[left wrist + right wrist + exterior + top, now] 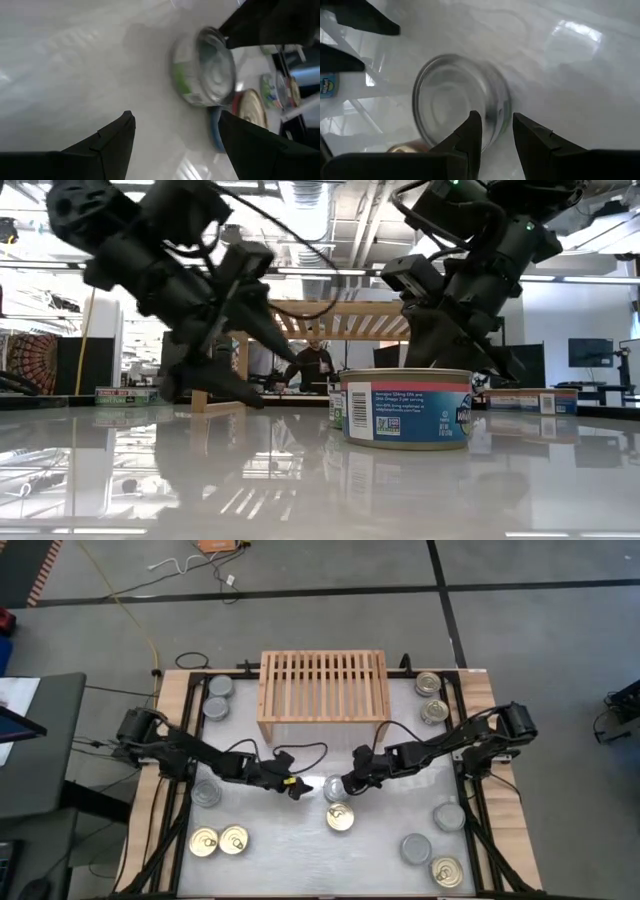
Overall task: Stack canned seafood by type on shelf
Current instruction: Put the green tuna can on the shelf
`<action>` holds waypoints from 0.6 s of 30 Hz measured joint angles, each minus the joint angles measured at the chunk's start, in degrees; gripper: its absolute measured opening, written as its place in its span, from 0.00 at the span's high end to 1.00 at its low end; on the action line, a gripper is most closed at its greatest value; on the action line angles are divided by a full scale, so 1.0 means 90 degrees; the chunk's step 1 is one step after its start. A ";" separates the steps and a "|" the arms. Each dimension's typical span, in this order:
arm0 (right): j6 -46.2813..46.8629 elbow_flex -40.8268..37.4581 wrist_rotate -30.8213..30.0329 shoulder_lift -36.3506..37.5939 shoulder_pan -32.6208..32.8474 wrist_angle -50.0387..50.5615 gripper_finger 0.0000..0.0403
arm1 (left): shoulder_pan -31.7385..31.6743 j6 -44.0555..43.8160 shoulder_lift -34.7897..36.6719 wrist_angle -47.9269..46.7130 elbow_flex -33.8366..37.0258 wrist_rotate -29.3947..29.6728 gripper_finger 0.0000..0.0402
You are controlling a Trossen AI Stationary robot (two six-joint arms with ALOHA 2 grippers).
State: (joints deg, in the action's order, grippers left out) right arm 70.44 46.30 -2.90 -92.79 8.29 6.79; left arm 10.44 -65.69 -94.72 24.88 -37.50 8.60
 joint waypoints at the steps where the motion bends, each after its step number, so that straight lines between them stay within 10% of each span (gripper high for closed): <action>1: 0.0002 0.0000 0.0003 0.0000 0.0011 0.0003 0.67 | -0.0023 0.0086 -0.0106 0.0005 -0.0142 -0.0048 0.32; 18: 0.0030 0.0000 0.0003 -0.0029 0.0120 0.0000 0.69 | -0.0257 0.0234 -0.0641 -0.1500 -0.1567 -0.0036 0.32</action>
State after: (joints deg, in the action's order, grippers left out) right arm 70.71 46.30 -2.87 -93.06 9.37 6.79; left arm 8.12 -63.58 -100.49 11.38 -51.60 8.28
